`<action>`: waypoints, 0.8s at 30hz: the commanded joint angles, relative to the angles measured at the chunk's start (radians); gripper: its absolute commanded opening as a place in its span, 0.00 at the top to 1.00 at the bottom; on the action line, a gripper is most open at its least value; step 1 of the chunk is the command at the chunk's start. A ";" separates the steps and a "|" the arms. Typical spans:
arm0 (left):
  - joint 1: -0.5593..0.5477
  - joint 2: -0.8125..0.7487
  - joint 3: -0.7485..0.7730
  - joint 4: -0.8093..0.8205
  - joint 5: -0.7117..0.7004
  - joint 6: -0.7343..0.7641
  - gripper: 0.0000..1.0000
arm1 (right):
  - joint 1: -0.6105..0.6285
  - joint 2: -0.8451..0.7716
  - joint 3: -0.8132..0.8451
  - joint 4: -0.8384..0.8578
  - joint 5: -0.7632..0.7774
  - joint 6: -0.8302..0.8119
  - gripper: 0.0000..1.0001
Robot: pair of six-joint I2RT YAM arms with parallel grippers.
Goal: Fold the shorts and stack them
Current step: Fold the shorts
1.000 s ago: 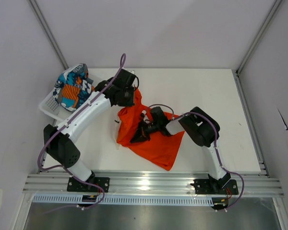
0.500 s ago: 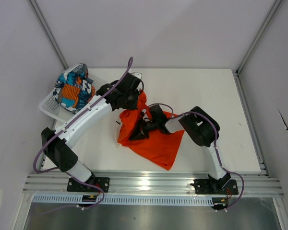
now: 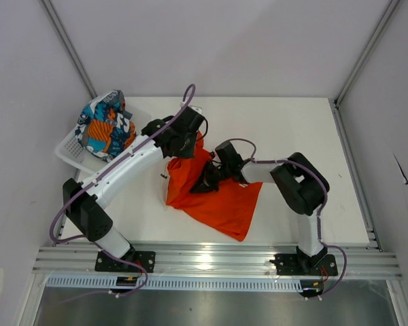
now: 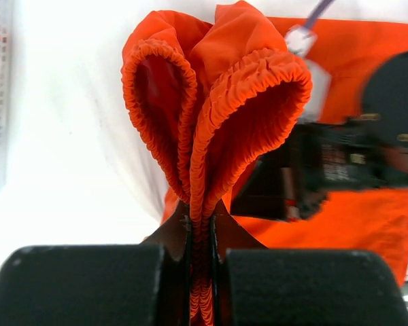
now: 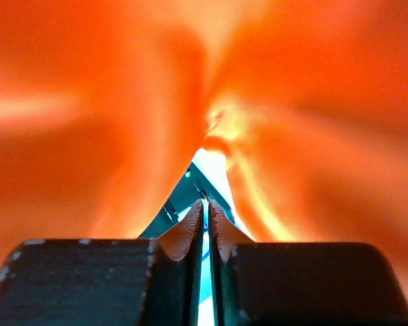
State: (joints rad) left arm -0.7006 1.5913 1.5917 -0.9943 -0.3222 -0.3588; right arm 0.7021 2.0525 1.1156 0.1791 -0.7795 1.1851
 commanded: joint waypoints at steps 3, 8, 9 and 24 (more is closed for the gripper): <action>-0.036 -0.001 0.060 -0.043 -0.101 -0.020 1.00 | -0.021 -0.233 0.041 -0.327 0.138 -0.217 0.88; -0.068 -0.001 0.060 -0.052 -0.136 -0.040 1.00 | -0.101 -0.388 -0.052 -0.487 0.195 -0.335 0.73; -0.072 -0.001 0.062 -0.055 -0.149 -0.046 1.00 | -0.136 -0.415 -0.074 -0.510 0.235 -0.356 0.69; -0.192 0.101 0.162 -0.121 -0.239 -0.106 1.00 | -0.319 -0.732 -0.310 -0.767 0.700 -0.542 0.38</action>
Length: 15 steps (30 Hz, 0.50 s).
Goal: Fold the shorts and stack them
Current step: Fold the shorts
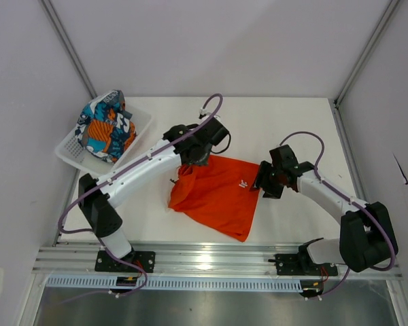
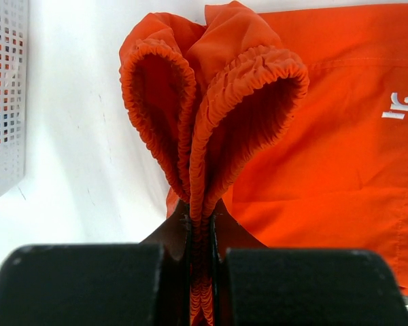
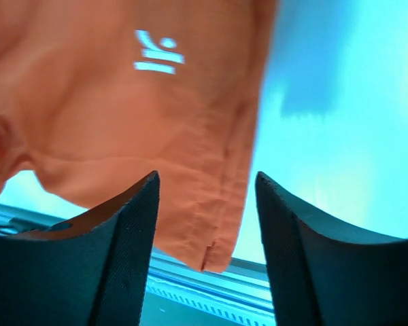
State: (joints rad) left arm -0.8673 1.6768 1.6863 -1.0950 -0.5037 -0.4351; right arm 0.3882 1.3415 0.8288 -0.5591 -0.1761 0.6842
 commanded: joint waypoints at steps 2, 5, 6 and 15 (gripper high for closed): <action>-0.048 0.029 0.087 -0.040 -0.081 -0.037 1.00 | -0.006 -0.013 -0.048 -0.013 0.101 -0.040 0.42; -0.079 0.057 0.121 -0.065 -0.097 -0.053 1.00 | -0.008 0.013 -0.074 0.027 0.099 -0.037 0.50; -0.088 0.066 0.125 -0.071 -0.102 -0.063 1.00 | -0.009 0.021 -0.079 0.034 0.089 -0.037 0.52; -0.151 0.199 0.279 -0.238 -0.176 -0.166 1.00 | -0.008 0.056 -0.094 0.113 0.038 -0.026 0.63</action>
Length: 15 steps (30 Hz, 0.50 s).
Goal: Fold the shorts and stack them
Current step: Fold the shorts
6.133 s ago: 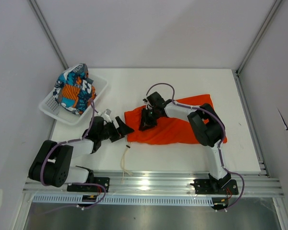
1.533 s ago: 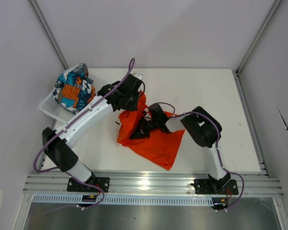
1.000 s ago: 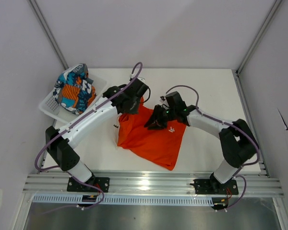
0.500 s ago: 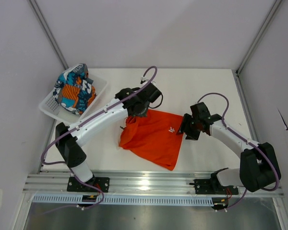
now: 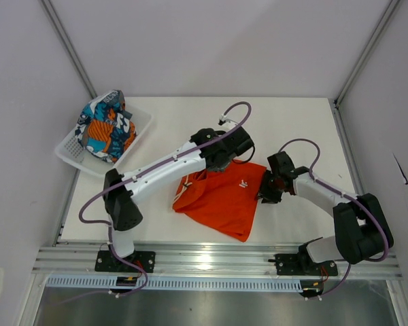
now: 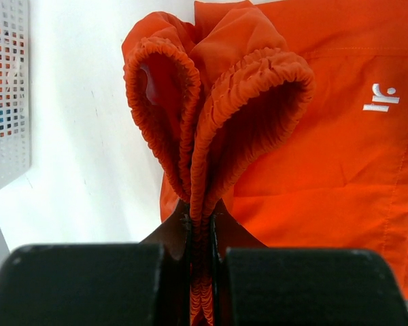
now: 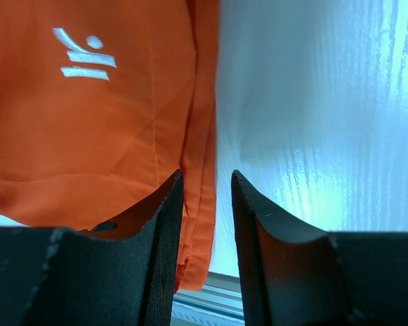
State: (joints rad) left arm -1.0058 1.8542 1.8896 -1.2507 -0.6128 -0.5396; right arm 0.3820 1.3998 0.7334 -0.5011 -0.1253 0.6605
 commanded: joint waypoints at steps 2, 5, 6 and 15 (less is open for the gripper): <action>-0.023 0.033 0.097 -0.084 -0.067 -0.066 1.00 | -0.002 -0.007 0.001 0.058 -0.014 -0.002 0.64; -0.036 0.042 0.109 -0.085 -0.058 -0.072 1.00 | -0.003 -0.005 0.001 0.061 -0.013 -0.004 0.63; -0.040 0.043 0.126 -0.093 -0.054 -0.074 1.00 | -0.003 -0.002 0.001 0.065 -0.013 -0.002 0.63; -0.077 0.123 0.247 -0.184 -0.058 -0.137 1.00 | -0.002 0.047 -0.003 0.093 -0.030 -0.006 0.67</action>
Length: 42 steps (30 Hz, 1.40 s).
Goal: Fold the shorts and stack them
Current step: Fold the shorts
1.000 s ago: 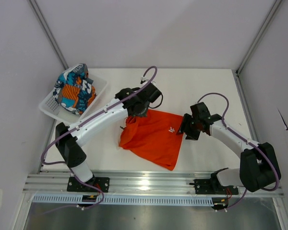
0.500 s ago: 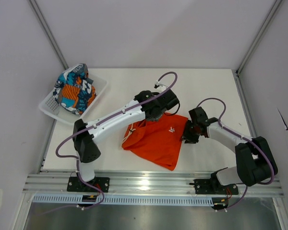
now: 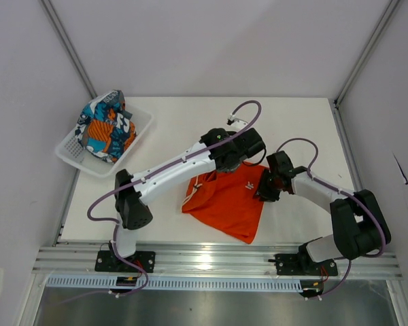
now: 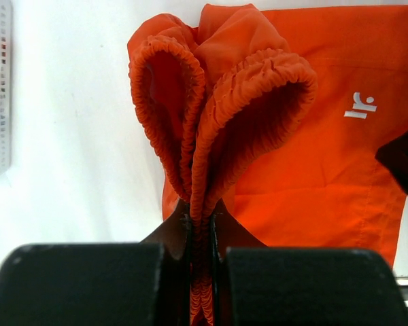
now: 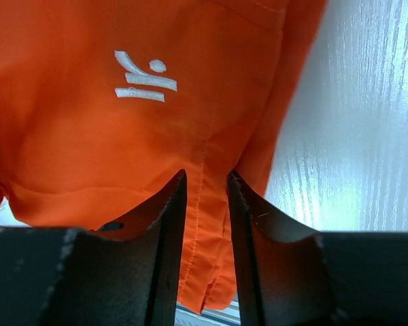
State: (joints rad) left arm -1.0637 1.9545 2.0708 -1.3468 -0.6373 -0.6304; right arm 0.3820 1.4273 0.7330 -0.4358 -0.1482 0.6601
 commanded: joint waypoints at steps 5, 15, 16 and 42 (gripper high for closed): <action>-0.027 0.029 0.072 -0.077 -0.012 -0.058 1.00 | 0.000 0.044 -0.001 0.016 0.013 -0.011 0.72; -0.073 0.072 0.075 -0.025 0.027 -0.049 0.99 | -0.002 0.062 -0.007 0.005 0.044 -0.014 0.75; -0.076 0.076 0.075 -0.008 0.043 -0.049 0.99 | -0.002 0.064 -0.007 0.006 0.044 -0.014 0.75; -0.047 0.100 -0.254 0.406 0.232 -0.417 0.98 | -0.011 0.042 -0.055 0.065 0.047 0.026 0.78</action>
State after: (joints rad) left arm -1.1275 2.0815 1.8465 -1.0401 -0.4465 -0.9699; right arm 0.3790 1.4696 0.7139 -0.3801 -0.1444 0.6811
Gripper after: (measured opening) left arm 0.049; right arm 0.219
